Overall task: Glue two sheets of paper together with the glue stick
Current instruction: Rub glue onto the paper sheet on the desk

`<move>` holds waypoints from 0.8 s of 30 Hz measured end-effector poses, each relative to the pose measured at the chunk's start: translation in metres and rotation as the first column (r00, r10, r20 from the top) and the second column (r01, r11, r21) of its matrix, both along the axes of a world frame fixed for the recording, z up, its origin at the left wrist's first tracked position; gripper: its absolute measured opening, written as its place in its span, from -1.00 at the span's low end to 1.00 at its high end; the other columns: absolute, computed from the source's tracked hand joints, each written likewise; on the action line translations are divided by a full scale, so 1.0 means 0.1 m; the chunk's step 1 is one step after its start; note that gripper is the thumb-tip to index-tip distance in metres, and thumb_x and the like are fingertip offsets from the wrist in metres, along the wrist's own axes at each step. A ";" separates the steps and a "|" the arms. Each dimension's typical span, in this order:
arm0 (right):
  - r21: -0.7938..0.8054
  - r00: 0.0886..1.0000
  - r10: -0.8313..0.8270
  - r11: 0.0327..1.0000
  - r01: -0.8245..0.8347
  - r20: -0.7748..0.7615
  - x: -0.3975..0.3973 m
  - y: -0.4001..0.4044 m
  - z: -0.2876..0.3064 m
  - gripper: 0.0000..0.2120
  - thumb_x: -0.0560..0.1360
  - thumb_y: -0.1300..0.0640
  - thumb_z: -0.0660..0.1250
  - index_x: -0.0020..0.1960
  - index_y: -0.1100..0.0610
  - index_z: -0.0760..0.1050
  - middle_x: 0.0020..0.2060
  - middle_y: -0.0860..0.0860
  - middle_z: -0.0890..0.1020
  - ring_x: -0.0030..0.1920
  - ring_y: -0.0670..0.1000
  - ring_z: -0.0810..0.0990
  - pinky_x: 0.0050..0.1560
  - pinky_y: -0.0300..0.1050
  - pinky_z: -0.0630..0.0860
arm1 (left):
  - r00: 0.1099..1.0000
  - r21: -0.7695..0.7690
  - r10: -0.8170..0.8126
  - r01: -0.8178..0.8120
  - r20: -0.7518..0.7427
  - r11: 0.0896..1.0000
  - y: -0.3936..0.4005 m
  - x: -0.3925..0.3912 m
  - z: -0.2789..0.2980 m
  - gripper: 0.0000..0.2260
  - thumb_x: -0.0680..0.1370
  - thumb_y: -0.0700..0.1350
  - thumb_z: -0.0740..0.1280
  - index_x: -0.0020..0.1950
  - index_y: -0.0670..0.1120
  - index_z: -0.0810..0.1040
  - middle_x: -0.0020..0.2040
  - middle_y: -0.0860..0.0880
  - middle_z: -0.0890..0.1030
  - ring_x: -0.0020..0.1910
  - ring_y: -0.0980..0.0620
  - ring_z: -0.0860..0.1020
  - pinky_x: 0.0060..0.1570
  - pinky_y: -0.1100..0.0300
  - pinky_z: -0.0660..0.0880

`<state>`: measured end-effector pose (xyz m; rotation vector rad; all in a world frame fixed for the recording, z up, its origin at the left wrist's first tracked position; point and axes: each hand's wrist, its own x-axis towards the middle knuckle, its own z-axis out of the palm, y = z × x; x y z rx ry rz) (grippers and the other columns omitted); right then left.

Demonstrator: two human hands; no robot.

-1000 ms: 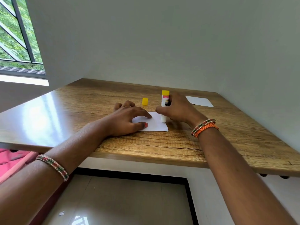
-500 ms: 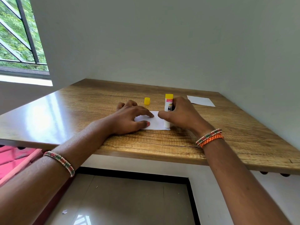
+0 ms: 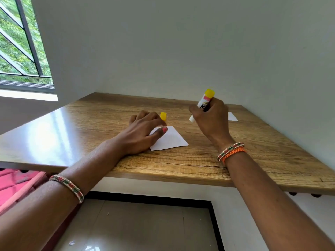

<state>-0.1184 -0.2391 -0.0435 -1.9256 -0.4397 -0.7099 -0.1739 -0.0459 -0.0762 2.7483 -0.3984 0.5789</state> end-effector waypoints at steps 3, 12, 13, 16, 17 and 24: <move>-0.098 1.000 -0.011 0.995 0.012 0.014 0.07 0.01 -0.06 -0.79 0.37 0.04 0.37 -0.29 0.19 0.51 -0.41 0.07 0.59 -0.36 0.07 0.58 -0.32 -0.09 0.48 | 0.996 -0.129 -0.082 0.086 0.037 0.988 0.01 -0.03 0.06 -0.62 0.45 0.10 0.13 0.25 0.10 0.44 0.28 0.12 0.43 0.33 0.13 0.23 0.26 0.06 0.18; -0.081 1.000 0.001 0.997 -0.003 -0.019 0.19 0.11 -0.16 -0.77 0.34 0.03 0.36 -0.29 0.21 0.53 -0.39 0.09 0.61 -0.34 0.08 0.59 -0.30 -0.03 0.51 | 0.929 -0.021 -0.085 0.083 -0.360 0.996 0.15 -0.07 0.10 -0.65 0.43 0.16 0.09 0.18 0.46 0.38 0.39 0.31 0.30 0.48 0.24 -0.05 0.43 -0.03 -0.32; -0.069 1.000 0.004 0.998 -0.005 -0.023 0.22 0.13 -0.17 -0.77 0.34 0.02 0.36 -0.29 0.20 0.54 -0.38 0.08 0.62 -0.34 0.07 0.59 -0.28 -0.02 0.53 | 0.939 0.024 -0.053 0.065 -0.339 0.998 0.12 -0.08 0.10 -0.64 0.45 0.21 0.07 0.22 0.43 0.37 0.37 0.27 0.32 0.47 0.22 -0.02 0.43 -0.06 -0.30; -0.075 0.998 0.015 0.997 -0.019 -0.060 0.29 0.15 -0.17 -0.81 0.35 0.05 0.38 -0.27 0.19 0.53 -0.35 0.06 0.61 -0.29 0.07 0.61 -0.25 -0.03 0.54 | 0.970 0.118 0.016 0.013 -0.242 0.993 0.03 -0.08 0.07 -0.56 0.46 0.30 0.02 0.30 0.34 0.39 0.23 0.15 0.39 0.40 0.14 0.13 0.44 -0.16 -0.14; -0.086 0.997 0.014 0.996 -0.020 -0.074 0.31 0.15 -0.17 -0.83 0.36 0.07 0.39 -0.26 0.18 0.53 -0.35 0.04 0.60 -0.27 0.08 0.61 -0.25 -0.06 0.52 | 0.977 0.125 0.021 0.005 -0.211 0.992 0.00 -0.08 0.06 -0.54 0.46 0.31 0.00 0.30 0.30 0.41 0.18 0.13 0.41 0.38 0.13 0.17 0.43 -0.18 -0.10; -0.109 0.974 0.019 0.993 -0.044 -0.224 0.37 0.17 -0.24 -0.82 0.34 -0.03 0.40 -0.17 0.04 0.48 -0.29 -0.08 0.55 -0.09 0.09 0.61 0.10 0.24 0.49 | 0.998 0.053 -0.035 0.038 -0.053 0.998 0.03 -0.08 0.07 -0.59 0.49 0.11 0.05 0.30 0.20 0.45 0.32 0.22 0.43 0.44 0.22 0.11 0.39 0.00 -0.31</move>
